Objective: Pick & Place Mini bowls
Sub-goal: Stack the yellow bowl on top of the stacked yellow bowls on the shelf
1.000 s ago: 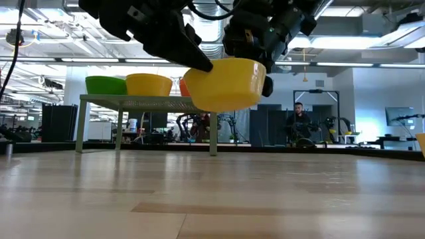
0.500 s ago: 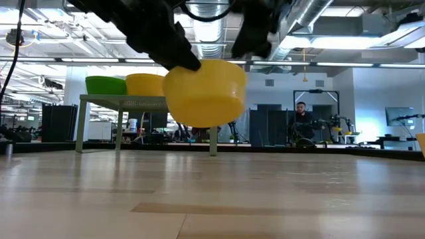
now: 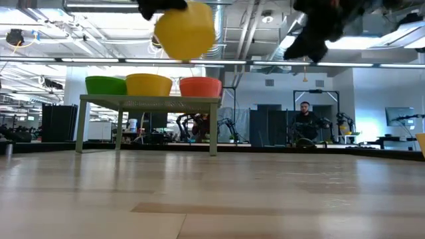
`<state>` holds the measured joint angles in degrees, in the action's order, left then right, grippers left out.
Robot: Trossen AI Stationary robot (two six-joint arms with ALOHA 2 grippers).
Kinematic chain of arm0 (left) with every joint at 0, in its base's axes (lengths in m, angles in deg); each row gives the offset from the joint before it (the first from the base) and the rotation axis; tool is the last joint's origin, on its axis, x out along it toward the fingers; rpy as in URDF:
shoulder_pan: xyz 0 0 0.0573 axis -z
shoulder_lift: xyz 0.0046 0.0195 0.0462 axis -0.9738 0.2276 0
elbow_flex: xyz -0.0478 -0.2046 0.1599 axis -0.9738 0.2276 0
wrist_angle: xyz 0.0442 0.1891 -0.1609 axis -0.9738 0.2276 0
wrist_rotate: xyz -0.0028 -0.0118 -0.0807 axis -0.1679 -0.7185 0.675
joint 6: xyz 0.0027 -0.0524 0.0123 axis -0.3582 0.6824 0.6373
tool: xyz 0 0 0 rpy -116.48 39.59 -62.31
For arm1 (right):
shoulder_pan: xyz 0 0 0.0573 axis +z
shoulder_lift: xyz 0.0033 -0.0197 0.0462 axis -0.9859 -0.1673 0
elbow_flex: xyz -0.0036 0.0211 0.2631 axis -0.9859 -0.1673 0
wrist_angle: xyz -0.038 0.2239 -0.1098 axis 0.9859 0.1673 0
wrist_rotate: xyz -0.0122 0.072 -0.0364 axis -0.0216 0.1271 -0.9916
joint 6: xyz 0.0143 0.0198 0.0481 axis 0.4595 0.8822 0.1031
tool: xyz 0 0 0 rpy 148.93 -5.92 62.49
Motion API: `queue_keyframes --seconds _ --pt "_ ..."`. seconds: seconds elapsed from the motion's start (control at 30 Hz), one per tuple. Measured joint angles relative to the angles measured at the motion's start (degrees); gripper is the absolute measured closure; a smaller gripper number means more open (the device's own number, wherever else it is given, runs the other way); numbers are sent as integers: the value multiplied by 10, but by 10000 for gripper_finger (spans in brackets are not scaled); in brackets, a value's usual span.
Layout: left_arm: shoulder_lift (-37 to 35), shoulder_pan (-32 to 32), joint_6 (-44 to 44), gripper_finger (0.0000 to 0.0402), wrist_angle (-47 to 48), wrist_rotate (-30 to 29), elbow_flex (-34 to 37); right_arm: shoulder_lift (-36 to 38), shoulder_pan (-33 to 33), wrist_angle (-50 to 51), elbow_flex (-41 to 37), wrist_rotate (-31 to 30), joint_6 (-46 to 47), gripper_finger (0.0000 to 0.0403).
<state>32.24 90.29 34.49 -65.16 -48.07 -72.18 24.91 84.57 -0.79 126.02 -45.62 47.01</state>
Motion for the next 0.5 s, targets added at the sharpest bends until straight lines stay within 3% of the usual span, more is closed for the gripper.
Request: queue_keyframes --seconds 0.13,0.23,0.4,0.5 --pt "-68 -62 -2 392 98 -24 -27 7 -7 -42 -56 -2 5 346" --pt "-100 -123 -2 394 157 -44 -28 1 -14 -50 -57 -2 4 346" --pt "-111 -219 0 390 181 -44 -4 2 -17 -61 -57 -2 5 346" --pt "-100 -258 0 392 179 -11 2 2 -16 -63 -57 -2 6 346"
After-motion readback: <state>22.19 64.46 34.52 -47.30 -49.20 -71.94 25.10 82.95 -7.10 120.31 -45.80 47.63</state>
